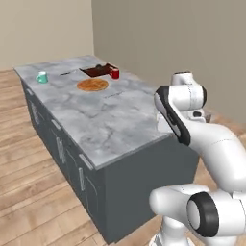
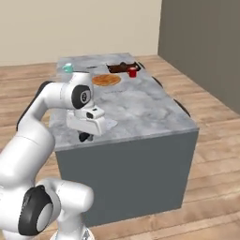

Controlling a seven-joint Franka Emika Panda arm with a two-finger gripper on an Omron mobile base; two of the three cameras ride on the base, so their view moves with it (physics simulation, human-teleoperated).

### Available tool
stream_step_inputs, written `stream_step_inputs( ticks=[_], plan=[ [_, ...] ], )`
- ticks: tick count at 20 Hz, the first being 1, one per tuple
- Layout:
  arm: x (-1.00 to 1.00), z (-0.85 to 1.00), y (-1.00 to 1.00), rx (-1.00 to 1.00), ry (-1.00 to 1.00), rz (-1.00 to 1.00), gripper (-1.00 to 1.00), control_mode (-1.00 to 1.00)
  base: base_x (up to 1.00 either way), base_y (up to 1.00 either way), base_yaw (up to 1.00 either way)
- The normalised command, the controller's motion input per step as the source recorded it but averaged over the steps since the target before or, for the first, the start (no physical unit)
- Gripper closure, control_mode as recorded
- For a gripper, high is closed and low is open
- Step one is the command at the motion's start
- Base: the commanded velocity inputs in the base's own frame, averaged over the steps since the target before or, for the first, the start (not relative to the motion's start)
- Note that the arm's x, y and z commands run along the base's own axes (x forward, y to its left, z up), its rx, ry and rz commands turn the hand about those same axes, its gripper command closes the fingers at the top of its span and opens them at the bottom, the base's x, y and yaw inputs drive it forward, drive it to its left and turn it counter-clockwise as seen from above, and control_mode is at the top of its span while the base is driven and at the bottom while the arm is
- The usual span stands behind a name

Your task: Take the pizza cutter from the drawer on the right and place it on the dining counter for cutting.

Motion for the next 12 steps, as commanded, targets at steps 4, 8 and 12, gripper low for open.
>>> stream_step_inputs(
  ticks=[4,8,12],
  plan=[
    [0.00,0.00,0.00,0.00,0.00,0.00,1.00,1.00,0.64,0.02,0.57],
    [0.00,0.00,0.00,0.00,0.00,0.00,1.00,1.00,0.28,-0.70,0.37],
    [0.00,0.00,0.00,0.00,0.00,0.00,1.00,1.00,-0.02,-1.00,0.20]
  ],
)
